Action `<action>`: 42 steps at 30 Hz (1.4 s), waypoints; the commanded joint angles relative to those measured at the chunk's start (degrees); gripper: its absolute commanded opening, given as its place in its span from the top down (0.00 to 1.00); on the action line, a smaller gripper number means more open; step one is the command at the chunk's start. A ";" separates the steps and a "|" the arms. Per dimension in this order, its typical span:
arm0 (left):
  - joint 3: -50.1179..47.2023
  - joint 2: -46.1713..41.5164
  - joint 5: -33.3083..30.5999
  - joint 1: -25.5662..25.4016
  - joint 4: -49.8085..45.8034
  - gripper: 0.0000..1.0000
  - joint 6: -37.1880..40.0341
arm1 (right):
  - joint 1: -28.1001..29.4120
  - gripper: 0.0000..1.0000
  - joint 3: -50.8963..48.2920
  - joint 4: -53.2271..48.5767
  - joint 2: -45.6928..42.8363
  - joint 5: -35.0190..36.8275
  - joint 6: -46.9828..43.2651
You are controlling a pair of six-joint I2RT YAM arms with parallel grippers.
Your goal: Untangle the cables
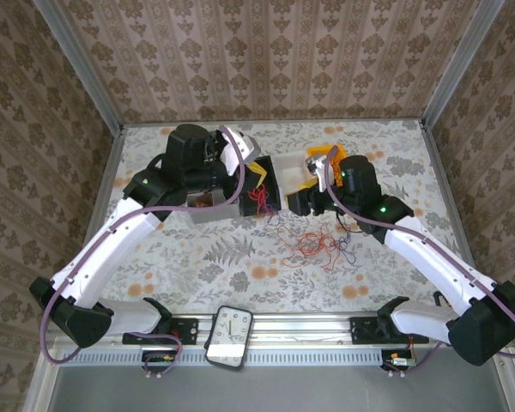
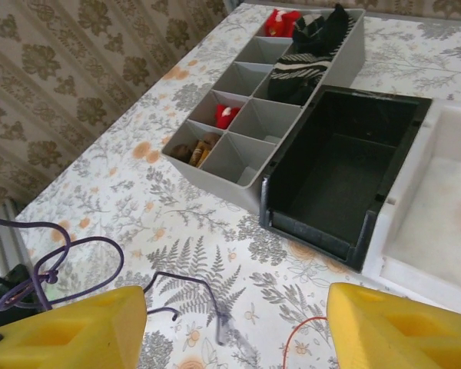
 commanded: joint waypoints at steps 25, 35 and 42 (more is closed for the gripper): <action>-0.47 1.28 6.46 -0.55 -1.34 1.00 3.68 | 4.10 0.39 0.89 3.68 3.64 -17.11 4.21; 0.38 1.84 8.82 -0.57 -0.88 1.00 3.51 | 4.32 0.43 1.76 6.45 6.54 -16.87 5.51; -0.21 1.53 9.09 -0.63 -0.38 1.00 2.87 | 4.95 0.73 3.16 9.37 10.13 -14.24 7.01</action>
